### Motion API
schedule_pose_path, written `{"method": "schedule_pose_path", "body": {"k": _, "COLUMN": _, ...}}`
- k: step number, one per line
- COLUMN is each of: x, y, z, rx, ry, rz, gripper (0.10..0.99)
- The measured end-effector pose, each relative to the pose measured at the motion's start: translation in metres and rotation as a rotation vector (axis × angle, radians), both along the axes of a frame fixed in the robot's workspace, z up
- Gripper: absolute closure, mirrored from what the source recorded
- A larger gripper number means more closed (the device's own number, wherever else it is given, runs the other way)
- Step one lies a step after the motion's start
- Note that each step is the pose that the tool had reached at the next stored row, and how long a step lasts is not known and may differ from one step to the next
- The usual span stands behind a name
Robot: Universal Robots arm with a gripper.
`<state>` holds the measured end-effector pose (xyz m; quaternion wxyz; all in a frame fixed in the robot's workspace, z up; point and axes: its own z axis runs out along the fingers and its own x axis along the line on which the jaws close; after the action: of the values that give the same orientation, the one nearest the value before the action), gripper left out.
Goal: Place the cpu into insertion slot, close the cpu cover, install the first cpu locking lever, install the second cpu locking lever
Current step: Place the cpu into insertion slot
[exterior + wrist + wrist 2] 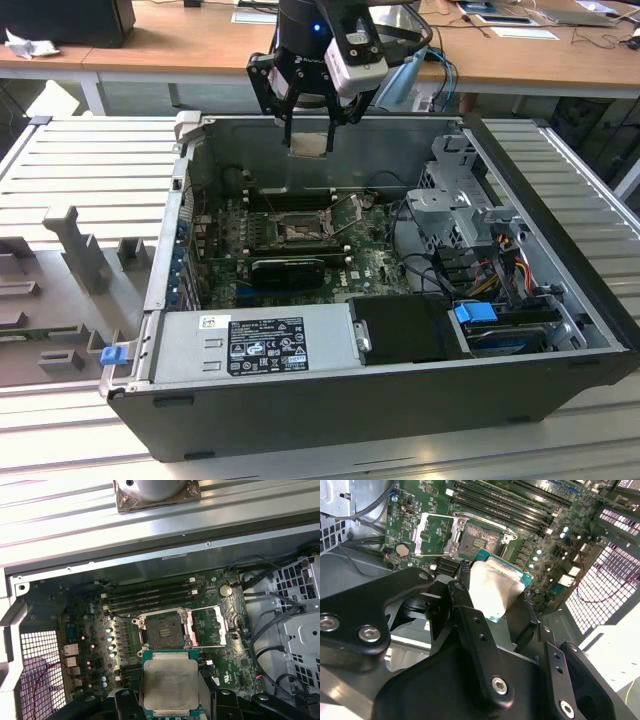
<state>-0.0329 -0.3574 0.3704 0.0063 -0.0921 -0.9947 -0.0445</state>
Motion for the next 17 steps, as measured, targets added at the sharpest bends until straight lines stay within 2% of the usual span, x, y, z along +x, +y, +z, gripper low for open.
{"method": "schedule_pose_path", "body": {"k": 10, "x": 0.0000, "y": 0.0000, "z": -0.0001, "rx": 0.000, "ry": 0.0000, "rz": -0.018, "gripper": 0.557}}
{"method": "schedule_pose_path", "body": {"k": 17, "x": 0.0000, "y": 0.0000, "z": -0.0006, "rx": -0.001, "ry": 0.0000, "rz": -0.075, "gripper": 0.557}}
